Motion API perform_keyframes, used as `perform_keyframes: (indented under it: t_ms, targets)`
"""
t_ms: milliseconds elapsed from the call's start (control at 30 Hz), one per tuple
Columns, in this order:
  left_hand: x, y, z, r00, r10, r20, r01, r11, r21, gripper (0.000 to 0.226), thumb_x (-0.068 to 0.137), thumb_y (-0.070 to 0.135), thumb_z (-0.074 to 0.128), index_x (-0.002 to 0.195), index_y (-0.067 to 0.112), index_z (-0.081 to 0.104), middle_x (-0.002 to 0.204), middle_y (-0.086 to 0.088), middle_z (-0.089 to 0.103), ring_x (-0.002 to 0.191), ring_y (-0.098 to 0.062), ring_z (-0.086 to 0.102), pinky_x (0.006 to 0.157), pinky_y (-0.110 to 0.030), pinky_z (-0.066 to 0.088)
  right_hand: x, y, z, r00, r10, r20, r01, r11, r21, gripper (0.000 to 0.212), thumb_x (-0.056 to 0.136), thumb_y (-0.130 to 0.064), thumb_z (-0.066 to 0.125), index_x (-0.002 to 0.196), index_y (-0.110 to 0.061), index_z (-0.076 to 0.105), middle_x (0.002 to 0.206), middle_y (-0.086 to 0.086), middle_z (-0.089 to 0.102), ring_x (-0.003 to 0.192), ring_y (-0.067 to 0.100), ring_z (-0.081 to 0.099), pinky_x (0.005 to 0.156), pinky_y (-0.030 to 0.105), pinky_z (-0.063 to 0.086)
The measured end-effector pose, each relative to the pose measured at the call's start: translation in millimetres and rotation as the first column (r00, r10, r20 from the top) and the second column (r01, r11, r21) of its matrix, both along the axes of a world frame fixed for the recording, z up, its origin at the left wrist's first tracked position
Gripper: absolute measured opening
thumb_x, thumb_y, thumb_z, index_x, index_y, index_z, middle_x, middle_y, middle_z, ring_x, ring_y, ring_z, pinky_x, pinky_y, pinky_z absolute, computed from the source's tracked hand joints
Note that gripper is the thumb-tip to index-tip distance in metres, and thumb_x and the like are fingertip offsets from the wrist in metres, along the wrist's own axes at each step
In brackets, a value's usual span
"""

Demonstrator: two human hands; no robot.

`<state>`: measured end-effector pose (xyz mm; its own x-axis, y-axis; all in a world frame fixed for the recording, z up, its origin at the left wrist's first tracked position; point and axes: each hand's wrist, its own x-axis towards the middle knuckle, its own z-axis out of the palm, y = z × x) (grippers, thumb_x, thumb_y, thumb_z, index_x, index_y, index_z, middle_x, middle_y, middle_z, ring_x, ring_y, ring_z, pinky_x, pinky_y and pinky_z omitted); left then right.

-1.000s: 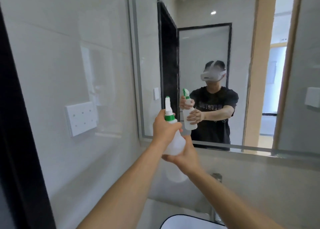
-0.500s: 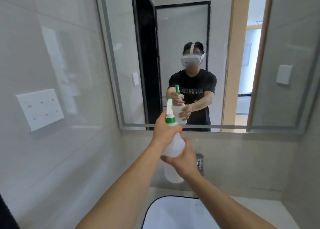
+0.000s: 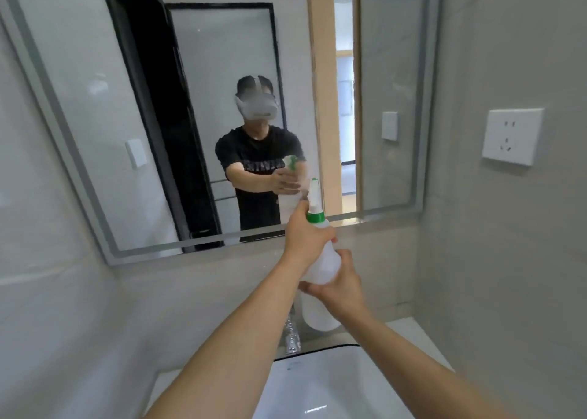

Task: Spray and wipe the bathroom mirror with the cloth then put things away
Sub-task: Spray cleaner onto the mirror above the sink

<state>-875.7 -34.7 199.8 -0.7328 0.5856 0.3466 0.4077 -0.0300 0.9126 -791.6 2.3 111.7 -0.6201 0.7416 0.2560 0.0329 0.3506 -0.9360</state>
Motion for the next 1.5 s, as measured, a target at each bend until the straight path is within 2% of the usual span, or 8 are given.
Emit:
perform_keyframes:
  t_ms: [167,267,433,600,967,1167,1333,1500]
  targets:
    - [39.4,45.3,-3.4,0.989,-0.131,0.063,0.131,0.991,0.001,0.053,0.065,-0.004,0.079,0.109,0.017,0.058,0.093,-0.004,0.064,0.096,-0.036,0.066,0.082,-0.054,0.059,44.6,38.7,-3.9,0.997,-0.08,0.019,0.08,0.996,-0.028,0.083,0.056,-0.037,0.094,0.116,-0.032,0.036,0.099,-0.014,0.058,0.09,0.011,0.059,0.062,0.021,0.043]
    - [63.6,65.6,-6.7,0.977,-0.209,0.047,0.211,0.976,-0.05,0.056,0.067,-0.001,0.081,0.115,0.014,0.056,0.09,-0.003,0.062,0.088,-0.029,0.063,0.078,-0.037,0.056,73.0,57.5,-9.2,0.994,-0.11,0.027,0.112,0.992,-0.064,0.085,0.054,-0.036,0.093,0.119,-0.027,0.04,0.106,-0.005,0.063,0.096,0.019,0.062,0.072,0.033,0.049]
    - [85.6,76.4,-6.0,0.9,-0.435,0.016,0.435,0.897,-0.078,0.051,0.085,0.036,0.077,0.127,0.014,0.059,0.123,0.0,0.067,0.112,-0.017,0.062,0.085,-0.021,0.048,132.9,84.2,-16.5,0.998,-0.059,-0.018,0.056,0.988,-0.144,0.083,0.048,-0.037,0.092,0.118,-0.032,0.047,0.108,-0.007,0.066,0.098,0.013,0.065,0.075,0.033,0.055]
    - [94.4,73.9,13.4,0.874,-0.478,0.082,0.475,0.878,0.052,0.046,0.103,0.046,0.039,0.114,0.015,0.071,0.113,-0.007,0.074,0.106,-0.024,0.068,0.102,-0.044,0.047,175.1,110.1,-2.0,0.989,0.129,-0.076,-0.139,0.98,-0.139,0.09,0.05,-0.025,0.094,0.129,-0.021,0.052,0.119,0.007,0.069,0.111,0.026,0.067,0.098,0.053,0.053]
    - [103.0,48.9,80.7,0.827,-0.561,-0.032,0.555,0.806,0.206,0.041,0.096,0.05,0.05,0.114,0.019,0.069,0.107,-0.004,0.073,0.087,-0.018,0.071,0.079,-0.035,0.057,176.5,126.6,59.1,0.911,0.368,-0.188,-0.387,0.92,-0.07,0.077,0.058,-0.013,0.083,0.129,-0.022,0.056,0.115,0.003,0.072,0.108,0.022,0.068,0.087,0.031,0.055]
    - [104.1,46.3,51.0,0.898,-0.432,0.081,0.431,0.902,0.028,0.045,0.102,0.054,0.038,0.128,0.026,0.061,0.122,-0.004,0.067,0.106,-0.023,0.069,0.096,-0.049,0.054,167.9,129.6,48.5,0.932,0.286,-0.221,-0.313,0.944,-0.1,0.072,0.058,-0.016,0.087,0.124,-0.03,0.061,0.117,0.003,0.071,0.109,0.022,0.068,0.086,0.03,0.056]
    - [118.4,54.2,3.8,0.902,-0.324,0.285,0.41,0.85,-0.33,0.05,0.101,0.061,0.032,0.111,0.025,0.065,0.113,-0.006,0.067,0.103,-0.026,0.065,0.097,-0.048,0.052,167.3,139.3,28.3,0.981,0.069,-0.181,-0.095,0.986,-0.14,0.093,0.051,-0.026,0.093,0.133,-0.02,0.048,0.123,0.008,0.067,0.113,0.028,0.066,0.096,0.053,0.054]
    - [145.9,73.6,-40.6,0.792,-0.314,0.523,0.524,0.79,-0.319,0.046,0.102,0.059,0.03,0.104,0.025,0.061,0.098,-0.008,0.067,0.09,-0.024,0.064,0.075,-0.036,0.052,184.2,138.5,-10.3,0.99,-0.089,-0.109,0.068,0.981,-0.179,0.089,0.048,-0.028,0.093,0.125,-0.031,0.048,0.119,-0.002,0.066,0.108,0.017,0.066,0.094,0.046,0.056]
